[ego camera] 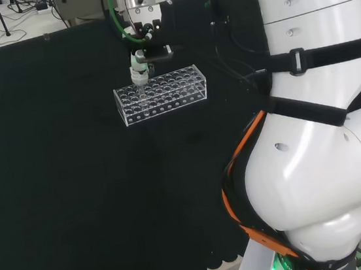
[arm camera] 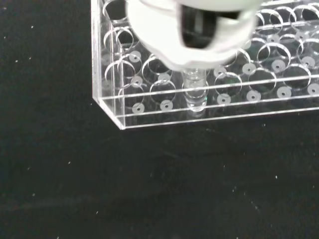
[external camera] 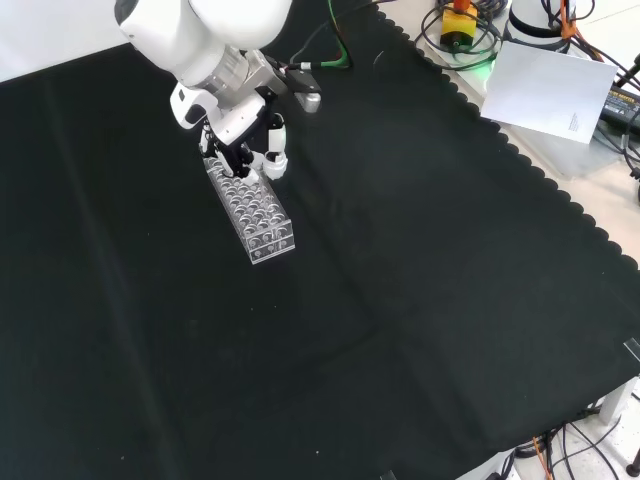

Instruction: Put the test tube back in the rack.

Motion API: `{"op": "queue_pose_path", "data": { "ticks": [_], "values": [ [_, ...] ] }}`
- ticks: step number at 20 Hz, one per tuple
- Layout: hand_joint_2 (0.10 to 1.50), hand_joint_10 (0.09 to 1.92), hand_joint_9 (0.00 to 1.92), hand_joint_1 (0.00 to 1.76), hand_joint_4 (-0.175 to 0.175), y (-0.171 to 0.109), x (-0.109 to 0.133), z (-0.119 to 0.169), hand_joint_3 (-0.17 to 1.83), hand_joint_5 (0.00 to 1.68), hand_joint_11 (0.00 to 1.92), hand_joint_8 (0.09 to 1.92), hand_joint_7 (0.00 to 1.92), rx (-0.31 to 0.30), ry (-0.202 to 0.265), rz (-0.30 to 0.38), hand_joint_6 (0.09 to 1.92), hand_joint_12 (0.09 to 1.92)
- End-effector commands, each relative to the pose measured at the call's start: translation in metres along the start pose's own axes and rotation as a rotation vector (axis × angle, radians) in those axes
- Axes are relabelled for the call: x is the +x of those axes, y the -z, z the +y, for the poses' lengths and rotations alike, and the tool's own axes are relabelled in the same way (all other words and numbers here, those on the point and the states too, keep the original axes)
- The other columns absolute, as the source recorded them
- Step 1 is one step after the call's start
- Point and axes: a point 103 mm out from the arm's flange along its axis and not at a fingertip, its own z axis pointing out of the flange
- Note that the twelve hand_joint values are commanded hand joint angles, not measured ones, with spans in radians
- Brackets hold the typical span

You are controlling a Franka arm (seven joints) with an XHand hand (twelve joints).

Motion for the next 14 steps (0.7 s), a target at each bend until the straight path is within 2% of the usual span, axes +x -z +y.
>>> {"op": "queue_pose_path", "data": {
  "ticks": [1,3,5,10,14],
  "values": [
    [0.8,0.74,0.79,0.96,0.034,0.006,-0.004,-0.006,0.08,0.48,0.22,0.7,0.78,0.11,0.055,0.057,0.61,1.47],
    [0.77,0.83,0.63,0.92,0.039,0.009,-0.003,-0.008,0.11,0.36,0.14,0.81,0.6,0.102,0.065,0.064,0.53,1.51],
    [0.76,0.87,0.56,0.9,0.041,0.012,-0.002,-0.011,0.14,0.33,0.11,0.84,0.53,0.095,0.072,0.064,0.49,1.52],
    [0.71,0.89,0.51,0.89,0.043,0.026,-0.003,-0.024,0.25,0.35,0.08,0.85,0.5,0.046,0.09,0.085,0.4,1.54],
    [0.66,0.89,0.5,0.88,0.043,0.044,-0.004,-0.042,0.34,0.37,0.07,0.85,0.49,-0.025,0.11,0.114,0.36,1.54]
  ]
}}
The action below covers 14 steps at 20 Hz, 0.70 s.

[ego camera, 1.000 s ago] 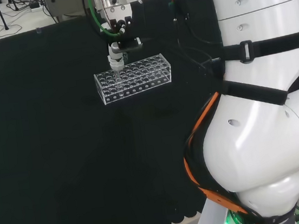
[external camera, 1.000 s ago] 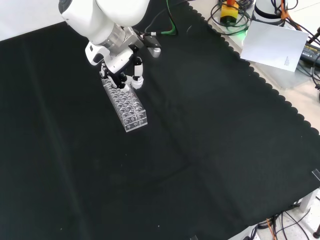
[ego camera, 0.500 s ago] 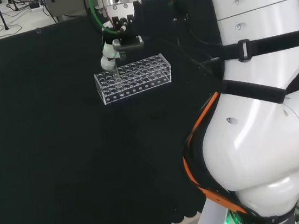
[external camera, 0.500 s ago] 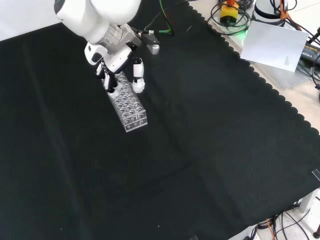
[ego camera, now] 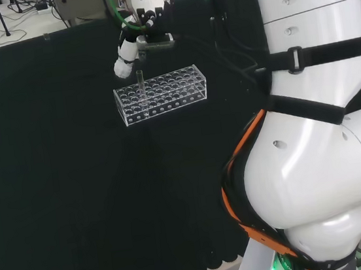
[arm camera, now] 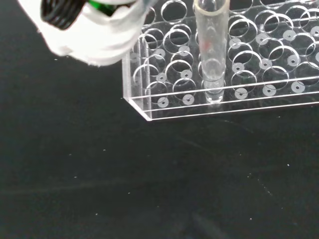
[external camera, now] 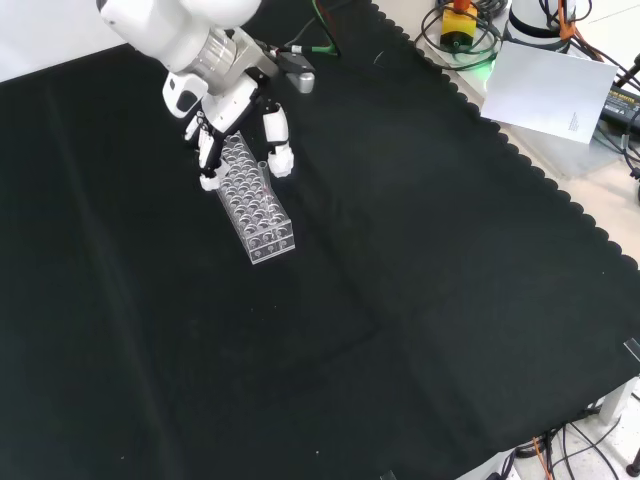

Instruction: Put the test tube back in the rack.

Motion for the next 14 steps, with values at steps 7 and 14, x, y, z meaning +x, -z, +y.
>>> {"op": "queue_pose_path", "data": {
  "ticks": [7,14],
  "values": [
    [0.68,0.87,0.52,0.83,0.008,0.049,-0.006,-0.072,0.47,0.37,0.08,0.85,0.51,-0.227,0.06,0.128,0.35,1.54],
    [0.67,0.86,0.54,0.81,-0.044,0.06,-0.012,-0.115,0.55,0.34,0.11,0.85,0.53,-0.288,0.063,0.16,0.33,1.53]
  ]
}}
